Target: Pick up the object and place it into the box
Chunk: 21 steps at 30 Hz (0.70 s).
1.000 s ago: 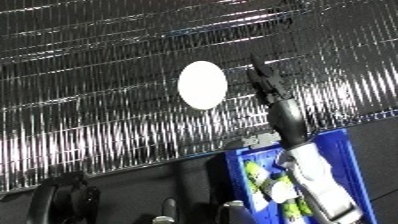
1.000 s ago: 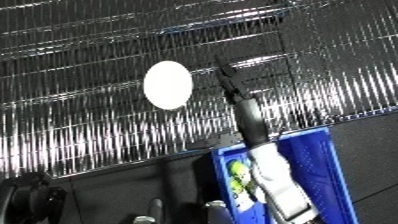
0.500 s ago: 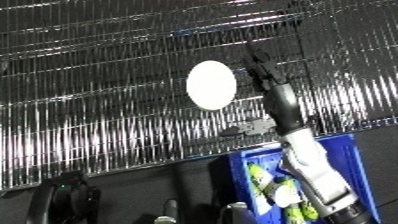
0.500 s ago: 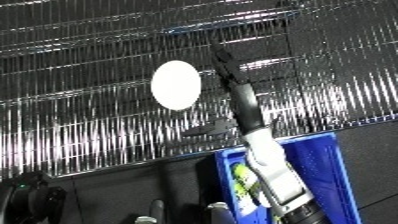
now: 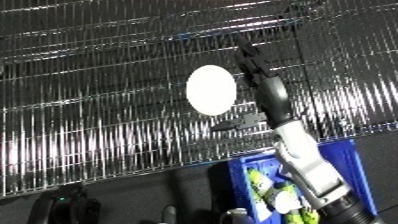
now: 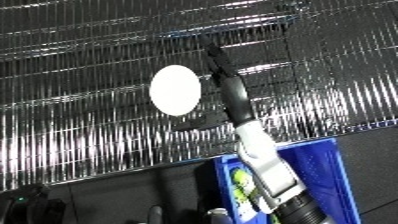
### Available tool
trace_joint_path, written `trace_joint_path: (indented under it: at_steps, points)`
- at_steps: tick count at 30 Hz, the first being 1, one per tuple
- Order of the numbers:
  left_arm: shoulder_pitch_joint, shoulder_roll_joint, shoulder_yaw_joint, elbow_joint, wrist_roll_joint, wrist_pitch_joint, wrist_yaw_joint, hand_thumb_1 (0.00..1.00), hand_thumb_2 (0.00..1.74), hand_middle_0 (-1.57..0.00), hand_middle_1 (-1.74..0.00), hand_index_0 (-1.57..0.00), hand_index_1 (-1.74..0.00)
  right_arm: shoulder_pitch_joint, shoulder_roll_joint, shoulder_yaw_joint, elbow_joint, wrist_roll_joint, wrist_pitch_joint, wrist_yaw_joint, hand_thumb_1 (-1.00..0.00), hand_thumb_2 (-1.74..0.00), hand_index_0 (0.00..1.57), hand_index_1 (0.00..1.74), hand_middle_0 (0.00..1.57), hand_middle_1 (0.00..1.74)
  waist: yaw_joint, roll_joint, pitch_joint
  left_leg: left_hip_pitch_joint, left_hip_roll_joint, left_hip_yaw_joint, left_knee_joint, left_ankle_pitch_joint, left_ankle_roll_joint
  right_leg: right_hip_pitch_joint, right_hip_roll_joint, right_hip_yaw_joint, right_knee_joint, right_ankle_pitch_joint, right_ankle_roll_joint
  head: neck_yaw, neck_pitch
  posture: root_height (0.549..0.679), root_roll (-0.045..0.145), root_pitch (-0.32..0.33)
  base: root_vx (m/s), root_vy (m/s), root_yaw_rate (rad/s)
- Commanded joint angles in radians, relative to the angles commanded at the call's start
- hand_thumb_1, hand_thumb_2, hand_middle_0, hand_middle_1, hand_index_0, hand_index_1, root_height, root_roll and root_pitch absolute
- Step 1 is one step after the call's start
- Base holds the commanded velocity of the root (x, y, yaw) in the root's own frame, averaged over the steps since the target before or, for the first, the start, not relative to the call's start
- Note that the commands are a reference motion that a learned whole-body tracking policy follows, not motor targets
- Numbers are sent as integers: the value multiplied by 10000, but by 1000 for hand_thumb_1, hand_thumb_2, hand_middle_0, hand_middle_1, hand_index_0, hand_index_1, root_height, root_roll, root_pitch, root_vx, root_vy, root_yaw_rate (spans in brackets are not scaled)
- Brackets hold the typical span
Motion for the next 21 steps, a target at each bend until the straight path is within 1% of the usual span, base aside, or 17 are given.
trace_joint_path:
  at_steps: [5,13,18,21]
  points:
    - [23,-34,-86,-13,2,-46,13,1000,1740,-1570,-1740,-1570,-1740,-153,23,96,105,29,132,76,-300,-522,471,522,471,522,30,20,0,-40,-4,-5,-35,34,-7,-23,2,-20,-38,11,-15,71,104,601,60,106,-15,2,12]
    - [-7,-104,-187,8,-16,-114,11,1000,1740,-1570,-1740,-1570,-1740,-329,105,256,256,-158,295,182,-700,-1218,1099,1218,1099,1218,48,42,0,-102,-4,-7,-97,91,-25,-73,31,-22,-110,53,-30,149,162,601,61,113,-16,9,-2]
    - [-115,-128,-230,40,-9,-109,66,1000,1740,-1570,-1740,-1570,-1740,-394,124,342,390,-130,320,88,-950,-1653,1492,1653,1492,1653,41,51,0,-101,-4,16,-183,131,-30,-73,41,-12,-181,87,-16,187,327,602,61,118,-13,8,-2]
    - [-141,-121,-245,69,0,-142,77,1000,1740,-1570,-1740,-1570,-1740,-396,82,350,414,-72,305,-31,-950,-1653,1492,1653,1492,1653,27,48,0,-99,-1,28,-226,144,-27,-69,41,-12,-228,110,-7,225,374,603,60,121,-16,0,-13]
